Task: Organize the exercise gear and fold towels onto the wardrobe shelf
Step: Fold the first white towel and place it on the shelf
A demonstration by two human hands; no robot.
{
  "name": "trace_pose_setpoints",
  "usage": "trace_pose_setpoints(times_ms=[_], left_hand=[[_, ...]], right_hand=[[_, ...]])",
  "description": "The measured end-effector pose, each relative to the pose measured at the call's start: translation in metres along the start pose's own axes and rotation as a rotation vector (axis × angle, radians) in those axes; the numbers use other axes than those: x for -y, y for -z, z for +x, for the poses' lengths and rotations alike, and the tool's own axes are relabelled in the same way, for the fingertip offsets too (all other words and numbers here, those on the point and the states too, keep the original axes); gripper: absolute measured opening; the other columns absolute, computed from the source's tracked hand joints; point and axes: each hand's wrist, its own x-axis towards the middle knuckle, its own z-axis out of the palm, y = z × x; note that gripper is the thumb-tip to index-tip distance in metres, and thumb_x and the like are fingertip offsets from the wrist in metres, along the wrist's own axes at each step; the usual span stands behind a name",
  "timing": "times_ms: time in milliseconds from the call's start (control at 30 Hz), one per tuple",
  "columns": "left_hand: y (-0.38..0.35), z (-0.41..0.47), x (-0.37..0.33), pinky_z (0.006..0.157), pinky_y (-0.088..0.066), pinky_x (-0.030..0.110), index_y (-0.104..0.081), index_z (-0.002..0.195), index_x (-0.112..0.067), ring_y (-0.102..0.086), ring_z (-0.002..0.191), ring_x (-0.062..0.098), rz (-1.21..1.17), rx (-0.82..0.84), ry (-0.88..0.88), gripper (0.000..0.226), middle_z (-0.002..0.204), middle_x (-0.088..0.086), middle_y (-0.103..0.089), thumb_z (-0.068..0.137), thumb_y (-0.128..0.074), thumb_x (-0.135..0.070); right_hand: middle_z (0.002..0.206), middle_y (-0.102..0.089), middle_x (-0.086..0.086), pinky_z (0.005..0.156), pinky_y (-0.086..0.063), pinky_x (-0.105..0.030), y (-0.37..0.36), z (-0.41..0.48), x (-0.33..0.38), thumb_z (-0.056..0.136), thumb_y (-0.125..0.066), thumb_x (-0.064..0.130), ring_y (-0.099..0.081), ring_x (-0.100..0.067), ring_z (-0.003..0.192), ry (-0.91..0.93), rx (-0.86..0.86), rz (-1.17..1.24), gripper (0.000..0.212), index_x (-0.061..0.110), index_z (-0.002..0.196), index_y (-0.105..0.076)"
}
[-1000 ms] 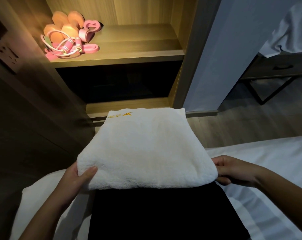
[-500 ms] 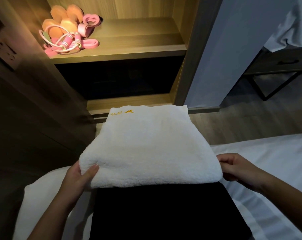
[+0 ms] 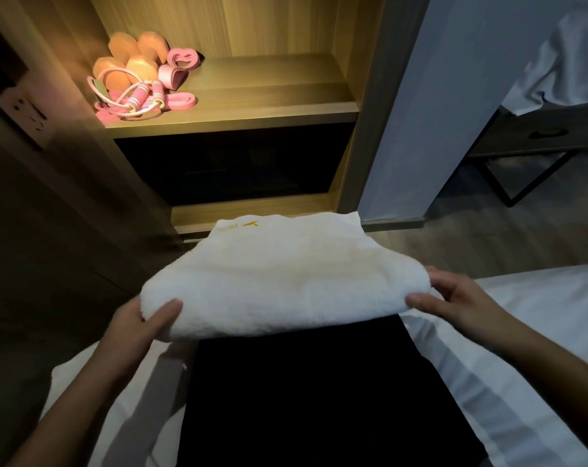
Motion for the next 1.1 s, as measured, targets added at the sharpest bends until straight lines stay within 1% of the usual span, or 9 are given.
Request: trace_pose_setpoints(times_ms=[100, 200, 300, 367, 500, 633, 833, 967, 1100], left_hand=[[-0.003, -0.003, -0.025, 0.076, -0.042, 0.017, -0.045, 0.125, -0.036, -0.055, 0.099, -0.004, 0.139, 0.127, -0.075, 0.063, 0.108, -0.027, -0.054, 0.076, -0.080, -0.020], [0.002, -0.013, -0.029, 0.078, -0.051, 0.017, -0.049, 0.123, -0.037, -0.061, 0.106, -0.003, 0.165, 0.293, -0.066, 0.072, 0.114, -0.021, -0.063, 0.064, -0.084, -0.018], [0.011, 0.008, -0.052, 0.063, -0.056, 0.020, -0.055, 0.115, -0.018, -0.068, 0.088, 0.015, 0.085, 0.070, -0.115, 0.047, 0.110, 0.008, -0.068, 0.073, -0.075, -0.007], [0.018, 0.034, -0.085, 0.057, -0.055, 0.017, -0.049, 0.123, -0.015, -0.066, 0.084, 0.012, -0.039, -0.076, -0.191, 0.052, 0.108, 0.007, -0.066, 0.076, -0.072, -0.008], [0.012, 0.081, -0.160, 0.062, -0.049, 0.006, -0.048, 0.134, -0.028, -0.057, 0.089, -0.006, 0.034, -0.048, -0.395, 0.061, 0.105, -0.019, -0.053, 0.082, -0.074, -0.010], [0.018, 0.121, -0.228, 0.084, -0.052, 0.023, -0.060, 0.130, -0.013, -0.059, 0.101, 0.012, 0.118, -0.135, -0.513, 0.049, 0.115, 0.001, -0.062, 0.083, -0.075, -0.010], [0.013, 0.153, -0.305, 0.059, -0.051, 0.012, -0.057, 0.129, -0.006, -0.057, 0.081, 0.004, 0.018, -0.132, -0.476, 0.040, 0.105, 0.003, -0.059, 0.090, -0.066, -0.008], [0.009, 0.173, -0.326, 0.064, -0.046, 0.021, -0.062, 0.123, -0.006, -0.057, 0.081, 0.009, 0.009, -0.176, -0.422, 0.035, 0.111, 0.008, -0.061, 0.089, -0.069, -0.012], [0.006, 0.183, -0.337, 0.064, -0.041, 0.023, -0.067, 0.109, -0.016, -0.053, 0.089, 0.011, -0.008, -0.291, -0.408, 0.023, 0.098, -0.007, -0.058, 0.091, -0.067, -0.030]], right_hand=[[0.107, -0.074, -0.001, 0.080, -0.054, -0.020, 0.007, 0.013, 0.021, 0.085, -0.065, 0.026, -0.069, -0.014, 0.099, 0.113, -0.061, 0.097, 0.025, 0.028, 0.108, -0.074], [0.108, -0.074, -0.004, 0.084, -0.055, -0.023, 0.010, 0.024, 0.034, 0.076, -0.069, 0.031, -0.069, -0.018, 0.102, 0.113, -0.173, 0.154, 0.032, 0.021, 0.106, -0.075], [0.104, -0.074, 0.001, 0.083, -0.054, -0.025, 0.014, 0.044, 0.056, 0.077, -0.066, 0.034, -0.069, -0.014, 0.098, 0.100, -0.232, 0.171, 0.031, 0.020, 0.104, -0.071], [0.106, -0.073, -0.001, 0.087, -0.052, -0.029, 0.019, 0.067, 0.082, 0.078, -0.065, 0.033, -0.067, -0.015, 0.100, 0.088, -0.239, 0.198, 0.029, 0.018, 0.102, -0.069], [0.108, -0.067, -0.004, 0.080, -0.051, -0.026, 0.034, 0.116, 0.144, 0.083, -0.068, 0.019, -0.063, -0.016, 0.098, 0.085, -0.244, 0.225, 0.019, 0.013, 0.101, -0.066], [0.097, -0.069, 0.001, 0.066, -0.053, -0.020, 0.064, 0.153, 0.193, 0.088, -0.068, 0.019, -0.066, -0.009, 0.084, 0.170, -0.363, 0.236, 0.009, 0.014, 0.096, -0.068], [0.104, -0.071, 0.001, 0.062, -0.053, -0.024, 0.101, 0.199, 0.232, 0.080, -0.075, 0.044, -0.067, -0.015, 0.096, 0.077, -0.362, 0.310, 0.036, 0.018, 0.104, -0.070], [0.104, -0.069, 0.000, 0.075, -0.045, -0.032, 0.110, 0.227, 0.239, 0.078, -0.075, 0.049, -0.063, -0.019, 0.098, -0.003, -0.410, 0.266, 0.035, 0.020, 0.097, -0.069], [0.115, -0.066, -0.001, 0.091, -0.046, -0.037, 0.117, 0.243, 0.255, 0.078, -0.075, 0.051, -0.059, -0.024, 0.107, 0.047, -0.480, 0.282, 0.043, 0.020, 0.106, -0.068]])
